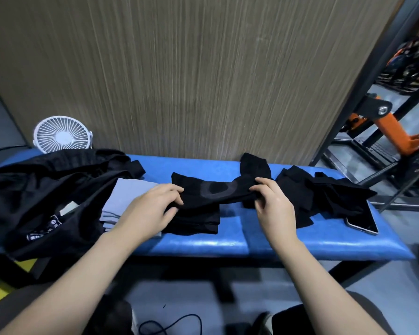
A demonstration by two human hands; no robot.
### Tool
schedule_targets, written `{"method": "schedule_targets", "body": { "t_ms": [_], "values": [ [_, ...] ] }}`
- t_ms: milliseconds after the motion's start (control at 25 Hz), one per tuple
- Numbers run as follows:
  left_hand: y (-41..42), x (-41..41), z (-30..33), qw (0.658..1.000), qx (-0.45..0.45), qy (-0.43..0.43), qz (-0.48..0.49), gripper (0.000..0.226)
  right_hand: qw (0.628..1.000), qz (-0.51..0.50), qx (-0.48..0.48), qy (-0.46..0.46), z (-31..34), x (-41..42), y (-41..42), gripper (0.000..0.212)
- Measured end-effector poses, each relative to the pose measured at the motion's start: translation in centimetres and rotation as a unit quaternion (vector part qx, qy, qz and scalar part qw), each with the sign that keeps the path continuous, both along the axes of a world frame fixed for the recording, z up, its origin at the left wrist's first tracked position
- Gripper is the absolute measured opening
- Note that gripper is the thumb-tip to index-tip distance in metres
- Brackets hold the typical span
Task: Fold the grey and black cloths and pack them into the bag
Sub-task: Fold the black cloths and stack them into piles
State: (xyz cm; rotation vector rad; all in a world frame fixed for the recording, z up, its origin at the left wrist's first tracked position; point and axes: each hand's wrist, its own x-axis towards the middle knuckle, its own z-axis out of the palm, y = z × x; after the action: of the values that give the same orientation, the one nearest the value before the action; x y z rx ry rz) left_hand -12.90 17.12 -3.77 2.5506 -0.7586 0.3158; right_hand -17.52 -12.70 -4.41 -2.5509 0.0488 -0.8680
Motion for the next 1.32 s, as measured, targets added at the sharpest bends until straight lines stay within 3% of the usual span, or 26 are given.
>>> {"method": "schedule_targets", "body": {
  "t_ms": [200, 360, 440, 560, 760, 960, 1160, 1320],
  "values": [
    [0.1, 0.4, -0.3, 0.995, 0.091, 0.031, 0.023, 0.006, 0.998, -0.011, -0.044, 0.053, -0.7, -0.5, 0.3, 0.024],
    [-0.7, 0.0, 0.5, 0.995, 0.090, -0.007, 0.047, 0.031, 0.996, -0.032, -0.066, 0.054, -0.7, -1.3, 0.6, 0.023],
    [-1.8, -0.3, 0.8, 0.997, 0.055, -0.039, 0.037, 0.040, 0.998, -0.017, -0.042, 0.044, -1.1, -1.3, 0.5, 0.026],
    [-4.6, -0.8, 0.6, 0.999, 0.031, -0.015, -0.007, 0.052, 0.996, 0.045, 0.041, 0.060, -1.8, -1.1, 0.5, 0.032],
    [-8.1, -1.4, -1.8, 0.988, 0.148, 0.021, -0.031, 0.074, 0.990, 0.072, 0.076, 0.094, -1.8, -1.6, 0.4, 0.030],
    [-8.1, -1.7, -1.9, 0.981, 0.192, -0.008, -0.017, 0.071, 0.984, 0.127, 0.112, 0.053, -0.7, -2.2, 1.6, 0.035],
    [-5.5, -2.1, -0.4, 0.990, 0.126, -0.024, 0.049, 0.054, 0.974, 0.188, 0.124, 0.003, 0.5, -1.9, 4.1, 0.027],
    [-3.4, -2.4, -0.3, 0.990, 0.132, -0.006, 0.041, 0.043, 0.971, 0.218, 0.090, 0.022, 0.7, -1.6, 6.9, 0.029]
  ]
}}
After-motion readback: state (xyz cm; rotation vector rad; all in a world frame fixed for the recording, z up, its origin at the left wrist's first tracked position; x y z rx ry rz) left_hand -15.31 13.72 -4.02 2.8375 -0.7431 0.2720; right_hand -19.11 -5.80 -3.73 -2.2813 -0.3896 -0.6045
